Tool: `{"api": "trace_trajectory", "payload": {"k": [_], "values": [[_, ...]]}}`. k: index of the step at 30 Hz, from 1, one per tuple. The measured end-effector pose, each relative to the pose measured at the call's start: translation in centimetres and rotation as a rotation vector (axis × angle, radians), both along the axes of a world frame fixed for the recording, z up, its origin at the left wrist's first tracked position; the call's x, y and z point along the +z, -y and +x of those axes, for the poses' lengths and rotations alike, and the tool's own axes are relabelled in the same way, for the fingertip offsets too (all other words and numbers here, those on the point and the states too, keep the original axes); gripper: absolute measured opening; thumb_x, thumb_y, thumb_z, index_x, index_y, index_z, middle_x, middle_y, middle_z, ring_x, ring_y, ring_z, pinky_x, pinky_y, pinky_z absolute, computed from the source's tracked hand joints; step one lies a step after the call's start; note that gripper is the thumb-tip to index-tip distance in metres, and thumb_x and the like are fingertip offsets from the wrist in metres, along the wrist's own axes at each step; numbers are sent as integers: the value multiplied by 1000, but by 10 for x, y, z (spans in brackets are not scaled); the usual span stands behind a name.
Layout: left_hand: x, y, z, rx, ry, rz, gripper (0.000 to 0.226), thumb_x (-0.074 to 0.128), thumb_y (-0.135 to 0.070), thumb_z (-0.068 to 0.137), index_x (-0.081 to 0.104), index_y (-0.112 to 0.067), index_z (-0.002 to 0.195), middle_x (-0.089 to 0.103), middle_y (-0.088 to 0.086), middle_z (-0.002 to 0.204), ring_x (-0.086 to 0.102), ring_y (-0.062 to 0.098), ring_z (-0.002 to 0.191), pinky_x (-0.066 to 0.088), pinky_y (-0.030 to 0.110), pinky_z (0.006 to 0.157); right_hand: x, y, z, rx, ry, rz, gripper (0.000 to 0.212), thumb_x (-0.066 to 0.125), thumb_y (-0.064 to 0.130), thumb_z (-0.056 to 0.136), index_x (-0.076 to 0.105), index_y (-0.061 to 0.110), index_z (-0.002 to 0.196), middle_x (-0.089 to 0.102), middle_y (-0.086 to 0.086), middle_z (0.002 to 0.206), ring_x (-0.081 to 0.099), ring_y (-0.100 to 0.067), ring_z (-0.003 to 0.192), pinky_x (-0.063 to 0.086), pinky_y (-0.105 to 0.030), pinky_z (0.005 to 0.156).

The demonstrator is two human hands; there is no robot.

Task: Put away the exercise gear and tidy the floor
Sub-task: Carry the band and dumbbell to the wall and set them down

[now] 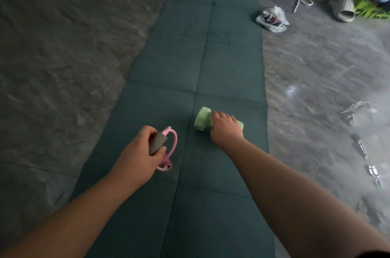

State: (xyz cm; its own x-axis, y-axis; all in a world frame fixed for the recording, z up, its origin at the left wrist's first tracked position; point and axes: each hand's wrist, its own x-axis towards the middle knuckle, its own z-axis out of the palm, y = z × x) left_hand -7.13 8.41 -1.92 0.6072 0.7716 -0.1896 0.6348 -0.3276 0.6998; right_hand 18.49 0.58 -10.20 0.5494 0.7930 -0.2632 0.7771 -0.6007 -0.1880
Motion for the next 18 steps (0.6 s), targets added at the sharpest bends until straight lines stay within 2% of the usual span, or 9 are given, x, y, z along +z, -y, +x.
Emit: {"api": "trace_trajectory", "payload": {"k": [3, 7, 12, 15, 18], "values": [[5, -4, 0, 146, 92, -86, 28, 71, -17, 87, 47, -24, 98, 64, -6, 84, 63, 2, 63, 43, 13, 45, -11, -15, -5, -21, 63, -135, 39, 48, 14, 87, 46, 15, 126, 58, -5, 130, 53, -27, 121, 36, -38, 100], [10, -6, 3, 220, 206, -208, 26, 69, -10, 89, 47, -19, 100, 66, 3, 86, 65, -2, 58, 44, 9, 46, -22, -17, -13, -50, 170, -164, 37, 44, 15, 89, 47, 16, 126, 56, -7, 129, 51, -27, 122, 35, -38, 101], [17, 8, 8, 188, 160, -233, 28, 67, -9, 90, 46, -18, 107, 60, -6, 90, 60, -12, 57, 43, 8, 43, -14, 10, -34, -1, 134, -165, 35, 52, 14, 86, 49, 19, 121, 58, -4, 123, 51, -26, 119, 36, -37, 100], [34, 18, 2, 150, 103, -236, 29, 67, -10, 90, 46, -20, 107, 64, -1, 97, 64, -6, 57, 46, 13, 42, 14, 43, -58, -16, 96, -104, 35, 50, 12, 86, 47, 18, 120, 57, -3, 119, 51, -27, 116, 36, -38, 96], [75, 36, -11, 114, 31, -251, 30, 65, -10, 91, 46, -21, 111, 62, 0, 103, 65, -3, 58, 48, 16, 44, 69, 83, -85, -26, 57, -50, 31, 50, 11, 87, 46, 16, 117, 56, -3, 114, 51, -28, 111, 37, -38, 90]]}}
